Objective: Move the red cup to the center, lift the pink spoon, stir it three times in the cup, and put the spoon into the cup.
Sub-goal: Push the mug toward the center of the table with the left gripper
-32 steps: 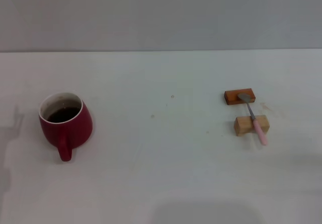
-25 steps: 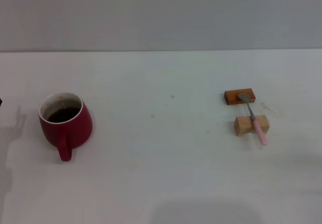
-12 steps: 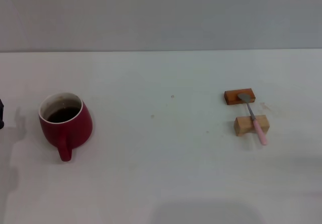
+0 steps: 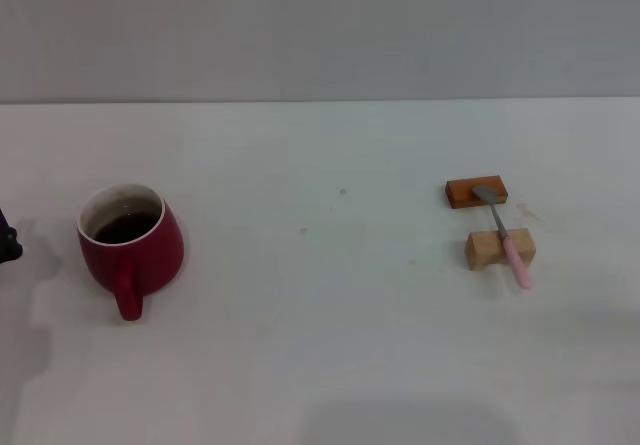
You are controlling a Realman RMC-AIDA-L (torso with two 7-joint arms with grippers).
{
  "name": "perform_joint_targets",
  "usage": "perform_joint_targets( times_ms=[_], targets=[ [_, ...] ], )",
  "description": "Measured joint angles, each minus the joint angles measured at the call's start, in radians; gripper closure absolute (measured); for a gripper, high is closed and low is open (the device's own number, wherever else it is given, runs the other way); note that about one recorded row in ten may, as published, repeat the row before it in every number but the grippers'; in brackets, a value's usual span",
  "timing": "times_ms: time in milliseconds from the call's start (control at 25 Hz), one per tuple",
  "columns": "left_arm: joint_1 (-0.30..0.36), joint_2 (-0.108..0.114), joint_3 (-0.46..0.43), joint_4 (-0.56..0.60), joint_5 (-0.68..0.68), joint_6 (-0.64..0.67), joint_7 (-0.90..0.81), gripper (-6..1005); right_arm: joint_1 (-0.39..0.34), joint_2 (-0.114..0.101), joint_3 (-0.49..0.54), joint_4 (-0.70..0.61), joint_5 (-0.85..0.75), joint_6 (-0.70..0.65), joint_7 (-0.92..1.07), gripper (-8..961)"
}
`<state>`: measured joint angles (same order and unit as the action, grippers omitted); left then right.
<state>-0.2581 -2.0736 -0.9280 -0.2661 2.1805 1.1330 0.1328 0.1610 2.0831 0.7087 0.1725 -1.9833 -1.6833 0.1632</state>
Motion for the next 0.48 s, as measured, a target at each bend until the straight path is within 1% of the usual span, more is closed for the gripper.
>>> perform_joint_targets(
  times_ms=[80, 240, 280, 440, 480],
  targets=[
    [-0.011, 0.002, 0.016, 0.006, 0.001, -0.022, 0.003, 738, -0.001, 0.0, 0.0, 0.003, 0.0, 0.0, 0.0, 158],
    [-0.015, 0.002, 0.025, 0.006, 0.001, -0.028, 0.013, 883, -0.003, 0.0, -0.003, 0.011, -0.001, -0.003, 0.001, 158],
    [-0.019, 0.001, 0.03, 0.003, 0.001, -0.04, 0.04, 919, -0.003, 0.0, -0.006, 0.012, -0.001, -0.004, 0.001, 158],
    [-0.023, 0.001, 0.04, -0.004, 0.001, -0.06, 0.066, 1001, -0.003, 0.0, -0.013, 0.02, -0.002, -0.007, 0.001, 158],
    [-0.028, 0.001, 0.046, -0.003, 0.001, -0.066, 0.067, 1000, -0.003, 0.0, -0.014, 0.022, -0.002, -0.007, 0.001, 158]
  ],
)
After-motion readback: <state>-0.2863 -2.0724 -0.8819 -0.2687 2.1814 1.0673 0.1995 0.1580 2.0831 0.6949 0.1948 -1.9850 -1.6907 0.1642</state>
